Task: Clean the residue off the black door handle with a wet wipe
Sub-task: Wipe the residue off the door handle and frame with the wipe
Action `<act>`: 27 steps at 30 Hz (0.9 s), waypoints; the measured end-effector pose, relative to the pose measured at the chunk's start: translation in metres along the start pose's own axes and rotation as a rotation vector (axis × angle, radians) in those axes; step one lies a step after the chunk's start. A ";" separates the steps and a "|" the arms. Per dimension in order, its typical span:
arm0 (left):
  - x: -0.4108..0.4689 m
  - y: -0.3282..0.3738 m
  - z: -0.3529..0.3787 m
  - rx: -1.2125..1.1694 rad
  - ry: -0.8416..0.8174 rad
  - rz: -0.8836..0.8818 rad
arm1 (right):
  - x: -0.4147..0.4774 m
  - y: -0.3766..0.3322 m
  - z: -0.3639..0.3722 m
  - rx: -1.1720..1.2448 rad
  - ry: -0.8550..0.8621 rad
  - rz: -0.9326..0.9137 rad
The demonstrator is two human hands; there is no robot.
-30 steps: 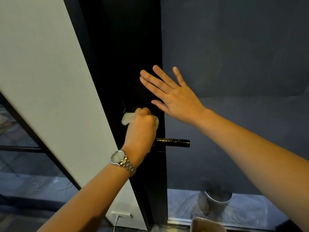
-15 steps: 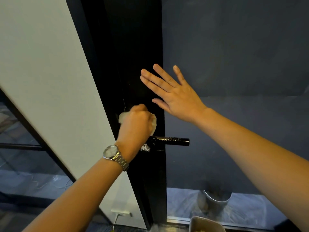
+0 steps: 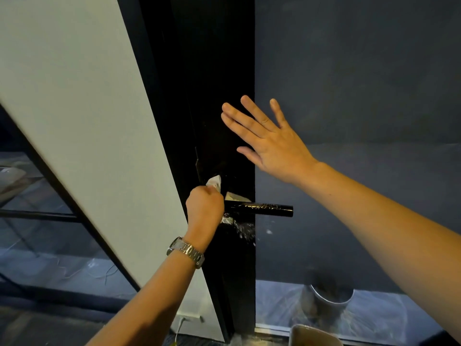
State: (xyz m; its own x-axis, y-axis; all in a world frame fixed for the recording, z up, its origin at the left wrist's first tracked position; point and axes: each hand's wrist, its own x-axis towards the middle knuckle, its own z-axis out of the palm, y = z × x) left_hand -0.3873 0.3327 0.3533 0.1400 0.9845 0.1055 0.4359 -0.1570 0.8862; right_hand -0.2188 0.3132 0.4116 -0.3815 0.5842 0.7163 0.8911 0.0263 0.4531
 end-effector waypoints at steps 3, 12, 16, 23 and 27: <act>-0.008 0.004 0.003 0.109 0.140 0.237 | 0.000 0.000 0.001 0.002 -0.005 0.003; -0.010 0.006 0.002 0.381 0.082 0.762 | -0.001 -0.002 0.000 -0.004 -0.007 -0.001; -0.006 0.008 -0.004 0.174 0.093 0.398 | -0.001 -0.002 -0.001 0.006 -0.007 0.006; -0.006 0.008 0.000 0.382 0.092 0.635 | -0.001 -0.001 0.000 0.000 0.003 0.007; 0.001 0.000 -0.007 0.391 0.110 0.669 | -0.001 -0.001 0.000 0.004 -0.002 0.008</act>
State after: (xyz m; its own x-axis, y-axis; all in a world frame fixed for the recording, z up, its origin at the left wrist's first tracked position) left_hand -0.3931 0.3340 0.3568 0.4034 0.6700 0.6232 0.5744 -0.7156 0.3975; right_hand -0.2198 0.3126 0.4106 -0.3743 0.5856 0.7190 0.8950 0.0253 0.4453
